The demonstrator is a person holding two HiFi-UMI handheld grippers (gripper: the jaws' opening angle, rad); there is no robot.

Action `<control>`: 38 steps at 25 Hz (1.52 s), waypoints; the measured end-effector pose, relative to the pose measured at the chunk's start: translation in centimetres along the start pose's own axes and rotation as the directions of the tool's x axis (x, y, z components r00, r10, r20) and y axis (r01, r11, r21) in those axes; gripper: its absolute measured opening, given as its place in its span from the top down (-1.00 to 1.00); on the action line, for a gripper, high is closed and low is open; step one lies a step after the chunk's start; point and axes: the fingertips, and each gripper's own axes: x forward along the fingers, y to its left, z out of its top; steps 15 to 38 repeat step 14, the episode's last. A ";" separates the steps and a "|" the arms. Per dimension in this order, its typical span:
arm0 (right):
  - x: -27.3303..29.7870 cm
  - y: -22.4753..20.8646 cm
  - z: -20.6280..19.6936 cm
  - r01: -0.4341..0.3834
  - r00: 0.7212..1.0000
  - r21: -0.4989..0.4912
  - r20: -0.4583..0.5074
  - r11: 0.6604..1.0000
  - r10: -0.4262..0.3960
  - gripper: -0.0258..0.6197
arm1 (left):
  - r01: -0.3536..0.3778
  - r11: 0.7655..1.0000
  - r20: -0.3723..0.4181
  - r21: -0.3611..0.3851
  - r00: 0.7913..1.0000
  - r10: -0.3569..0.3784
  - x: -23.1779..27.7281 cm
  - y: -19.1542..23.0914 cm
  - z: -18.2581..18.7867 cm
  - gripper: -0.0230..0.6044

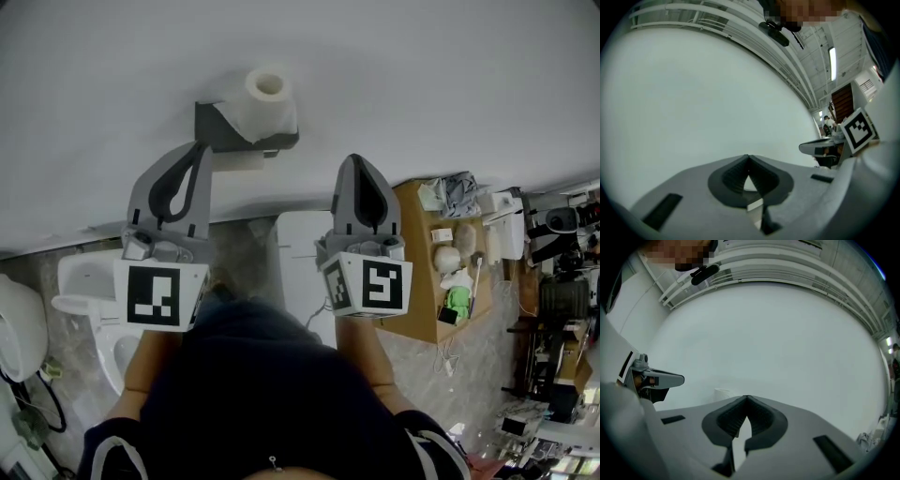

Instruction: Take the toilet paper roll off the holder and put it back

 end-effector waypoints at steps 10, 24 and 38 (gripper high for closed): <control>-2.6 -0.7 0.9 -0.066 0.997 -0.002 0.031 0.998 0.066 0.87 | -0.071 0.997 -0.007 0.024 0.997 0.071 -2.5 -2.6 0.9 0.92; -3.7 -1.3 1.5 -0.074 0.996 -0.009 0.045 0.997 0.075 0.87 | -0.085 0.995 0.012 0.044 0.996 0.084 -3.1 -3.6 1.8 0.93; -3.7 -1.3 1.5 -0.074 0.996 -0.009 0.045 0.997 0.075 0.87 | -0.085 0.995 0.012 0.044 0.996 0.084 -3.1 -3.6 1.8 0.93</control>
